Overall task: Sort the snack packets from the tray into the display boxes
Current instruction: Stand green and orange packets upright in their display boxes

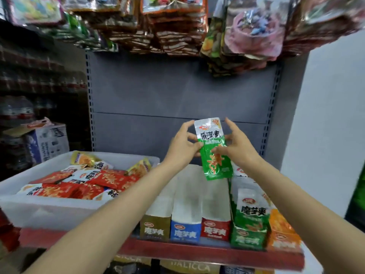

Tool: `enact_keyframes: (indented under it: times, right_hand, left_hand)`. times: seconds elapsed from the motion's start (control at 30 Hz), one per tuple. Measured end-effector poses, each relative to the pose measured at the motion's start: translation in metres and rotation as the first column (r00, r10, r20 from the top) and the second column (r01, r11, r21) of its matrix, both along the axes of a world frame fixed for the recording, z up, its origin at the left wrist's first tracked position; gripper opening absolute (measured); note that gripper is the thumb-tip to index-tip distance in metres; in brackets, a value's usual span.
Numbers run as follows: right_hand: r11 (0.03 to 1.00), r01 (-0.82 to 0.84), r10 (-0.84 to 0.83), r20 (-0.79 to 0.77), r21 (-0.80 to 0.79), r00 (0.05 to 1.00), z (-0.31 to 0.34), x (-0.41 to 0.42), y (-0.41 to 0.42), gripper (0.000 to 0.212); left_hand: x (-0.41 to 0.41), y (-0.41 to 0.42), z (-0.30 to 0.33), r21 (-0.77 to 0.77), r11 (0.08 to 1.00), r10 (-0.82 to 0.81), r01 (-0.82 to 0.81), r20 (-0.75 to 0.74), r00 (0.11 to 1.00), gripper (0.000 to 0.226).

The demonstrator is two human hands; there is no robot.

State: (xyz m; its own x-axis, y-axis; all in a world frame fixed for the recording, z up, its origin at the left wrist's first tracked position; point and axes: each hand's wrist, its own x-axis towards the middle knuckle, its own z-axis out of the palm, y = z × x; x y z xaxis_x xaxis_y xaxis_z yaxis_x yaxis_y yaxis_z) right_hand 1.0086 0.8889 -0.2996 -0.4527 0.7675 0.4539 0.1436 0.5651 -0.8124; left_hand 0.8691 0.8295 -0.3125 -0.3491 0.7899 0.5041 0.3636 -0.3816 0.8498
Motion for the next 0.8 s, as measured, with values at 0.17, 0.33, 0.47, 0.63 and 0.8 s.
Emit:
enact_keyframes:
  times: [0.17,0.33,0.47,0.63,0.8]
  right_hand:
    - [0.98,0.134,-0.125,-0.066,0.147,0.99,-0.003,0.047,0.018,0.091]
    - [0.922,0.203,-0.211,-0.014,0.33,0.977,-0.011,0.073,0.021,0.107]
    - [0.881,0.208,-0.262,0.073,0.424,0.962,-0.021,0.082,0.029,0.097]
    - [0.849,0.228,-0.346,0.175,0.476,0.922,-0.023,0.093,0.033,0.058]
    - [0.861,0.222,-0.348,0.21,0.458,0.914,-0.022,0.096,0.03,0.049]
  left_hand:
    - [0.047,0.024,0.008,0.082,0.996,0.037,-0.021,-0.201,0.979,0.067]
    - [0.075,0.033,0.001,0.151,0.988,0.105,-0.043,-0.433,0.895,0.071]
    - [0.08,0.036,-0.006,0.128,0.991,0.088,-0.025,-0.514,0.853,0.072]
    - [0.076,0.035,-0.019,0.062,0.998,0.064,-0.032,-0.62,0.782,0.062]
    - [0.07,0.029,-0.025,0.004,0.999,0.032,-0.038,-0.606,0.795,0.065]
